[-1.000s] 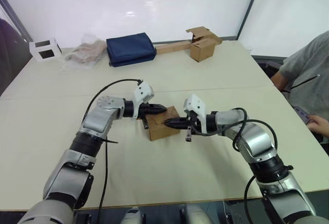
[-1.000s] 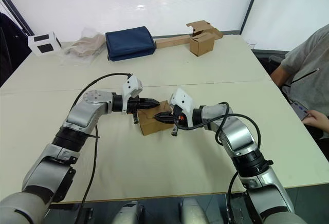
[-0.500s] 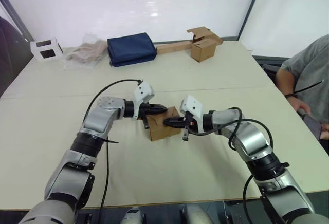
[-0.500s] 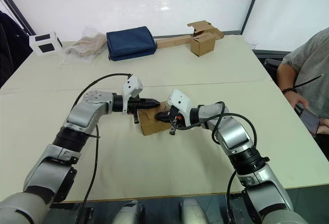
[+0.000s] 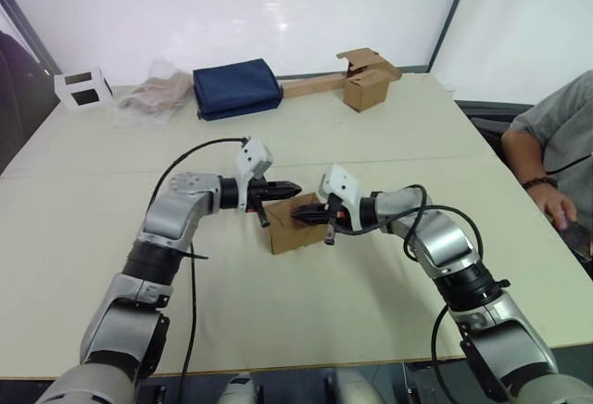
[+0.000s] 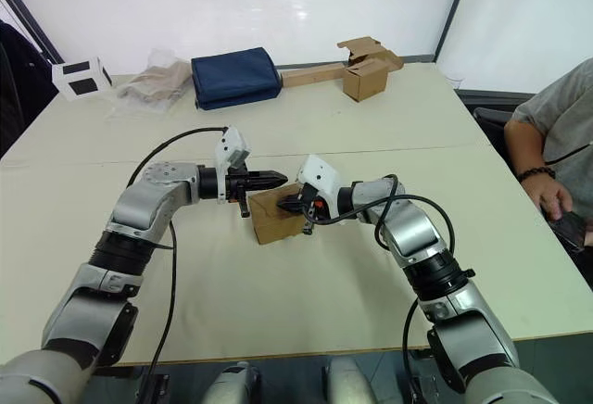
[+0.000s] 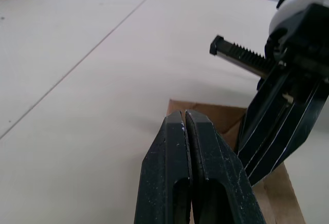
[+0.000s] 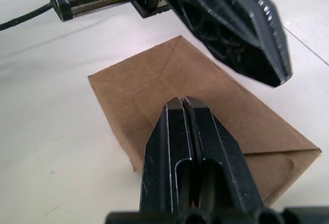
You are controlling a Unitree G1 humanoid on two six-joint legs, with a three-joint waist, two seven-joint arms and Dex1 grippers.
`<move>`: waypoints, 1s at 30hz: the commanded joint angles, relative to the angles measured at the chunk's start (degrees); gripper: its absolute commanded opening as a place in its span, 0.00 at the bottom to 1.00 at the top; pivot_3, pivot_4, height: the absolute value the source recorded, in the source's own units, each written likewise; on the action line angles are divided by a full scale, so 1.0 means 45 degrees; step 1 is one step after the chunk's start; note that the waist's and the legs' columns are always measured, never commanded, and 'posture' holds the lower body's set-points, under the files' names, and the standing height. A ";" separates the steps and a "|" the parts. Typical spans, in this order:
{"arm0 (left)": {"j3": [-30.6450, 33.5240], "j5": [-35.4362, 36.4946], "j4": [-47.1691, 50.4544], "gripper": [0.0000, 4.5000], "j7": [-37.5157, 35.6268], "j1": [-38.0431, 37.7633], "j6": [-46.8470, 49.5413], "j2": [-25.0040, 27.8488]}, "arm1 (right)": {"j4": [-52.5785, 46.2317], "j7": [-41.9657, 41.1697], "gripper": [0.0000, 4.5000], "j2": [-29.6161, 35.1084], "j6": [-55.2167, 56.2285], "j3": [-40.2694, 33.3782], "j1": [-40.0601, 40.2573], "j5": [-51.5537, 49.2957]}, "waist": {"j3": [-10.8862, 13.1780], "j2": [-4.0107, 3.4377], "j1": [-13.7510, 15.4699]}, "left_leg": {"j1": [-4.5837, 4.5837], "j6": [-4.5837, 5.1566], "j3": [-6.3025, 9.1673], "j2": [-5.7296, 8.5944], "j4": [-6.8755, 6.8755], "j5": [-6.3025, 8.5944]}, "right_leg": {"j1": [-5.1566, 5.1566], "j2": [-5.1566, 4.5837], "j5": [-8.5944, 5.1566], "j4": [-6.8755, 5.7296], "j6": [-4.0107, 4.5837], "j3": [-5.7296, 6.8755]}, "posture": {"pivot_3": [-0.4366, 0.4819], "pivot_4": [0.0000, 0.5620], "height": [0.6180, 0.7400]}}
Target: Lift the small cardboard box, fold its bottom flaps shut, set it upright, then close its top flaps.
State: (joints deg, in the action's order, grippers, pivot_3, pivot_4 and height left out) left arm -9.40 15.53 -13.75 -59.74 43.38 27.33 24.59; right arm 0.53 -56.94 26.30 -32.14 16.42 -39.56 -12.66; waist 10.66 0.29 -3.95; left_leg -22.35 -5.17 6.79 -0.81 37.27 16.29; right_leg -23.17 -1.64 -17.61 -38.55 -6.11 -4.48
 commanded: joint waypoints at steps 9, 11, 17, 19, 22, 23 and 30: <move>-0.0024 -0.0070 0.0268 0.01 0.0092 -0.0144 -0.0258 -0.0091 | -0.1284 -0.0530 0.00 0.0542 -0.1026 -0.0083 -0.0154 -0.0477 | 0.0000 0.0000 0.0014 | -0.0003 0.0001 0.0001 0.0001 0.0002 0.0000 | 0.0000 -0.0002 0.0000 0.0000 0.0000 0.0001 | 0.48 0.27 1.00; 0.0001 -0.0043 0.0302 0.01 0.0117 -0.0144 -0.0216 -0.0103 | -0.1340 -0.0550 0.00 0.0554 -0.1102 -0.0065 -0.0144 -0.0477 | 0.0000 0.0000 0.0016 | -0.0003 0.0001 0.0001 0.0001 0.0003 0.0001 | 0.0000 -0.0001 0.0000 0.0000 0.0000 0.0001 | 0.48 0.27 1.00; 0.0034 -0.0035 0.0320 0.01 0.0199 -0.0137 -0.0171 -0.0120 | -0.1209 -0.0668 0.00 0.0551 -0.1217 0.0141 -0.0198 -0.0336 | 0.0000 0.0000 0.0013 | -0.0003 0.0001 0.0001 0.0001 0.0002 0.0000 | -0.0001 -0.0001 0.0000 0.0000 0.0000 0.0001 | 0.48 0.27 1.00; 0.0047 -0.0026 0.0319 0.01 0.0240 -0.0124 -0.0153 -0.0126 | -0.1162 -0.0704 0.00 0.0532 -0.1186 0.0153 -0.0207 -0.0318 | 0.0000 0.0000 0.0013 | -0.0003 0.0001 0.0001 0.0000 0.0002 0.0001 | 0.0000 -0.0001 0.0000 0.0000 0.0000 0.0001 | 0.48 0.27 1.00; 0.0115 0.0067 0.0468 0.01 0.0301 -0.0159 -0.0032 -0.0097 | -0.0930 -0.0687 0.00 0.0471 -0.1124 0.0230 -0.0295 -0.0190 | 0.0000 0.0000 0.0011 | -0.0003 0.0001 0.0001 0.0001 0.0002 0.0001 | -0.0001 -0.0001 0.0000 0.0000 0.0000 0.0001 | 0.48 0.27 1.00; 0.0130 0.0082 0.0500 0.01 0.0324 -0.0167 -0.0015 -0.0093 | -0.0886 -0.0715 0.00 0.0466 -0.1162 0.0255 -0.0316 -0.0189 | 0.0000 0.0000 0.0010 | -0.0003 0.0001 0.0001 0.0000 0.0002 0.0001 | -0.0001 -0.0002 0.0000 0.0000 0.0000 0.0001 | 0.48 0.27 1.00; 0.0165 0.0115 0.0646 0.01 0.0437 -0.0238 0.0028 -0.0104 | -0.0515 -0.0928 0.00 0.0386 -0.1840 0.0420 -0.0551 -0.0362 | 0.0000 0.0000 0.0004 | -0.0003 0.0001 0.0002 0.0000 0.0002 0.0001 | -0.0001 -0.0001 0.0000 0.0000 0.0000 0.0002 | 0.48 0.27 1.00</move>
State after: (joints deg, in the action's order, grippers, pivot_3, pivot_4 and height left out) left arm -9.94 15.30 -13.25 -58.15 42.52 27.36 24.05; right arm -1.95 -60.79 28.22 -39.46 17.62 -41.29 -13.84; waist 10.66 0.29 -3.93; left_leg -22.36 -5.16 6.79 -0.80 37.28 16.29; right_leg -23.17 -1.64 -17.61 -38.55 -6.11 -4.48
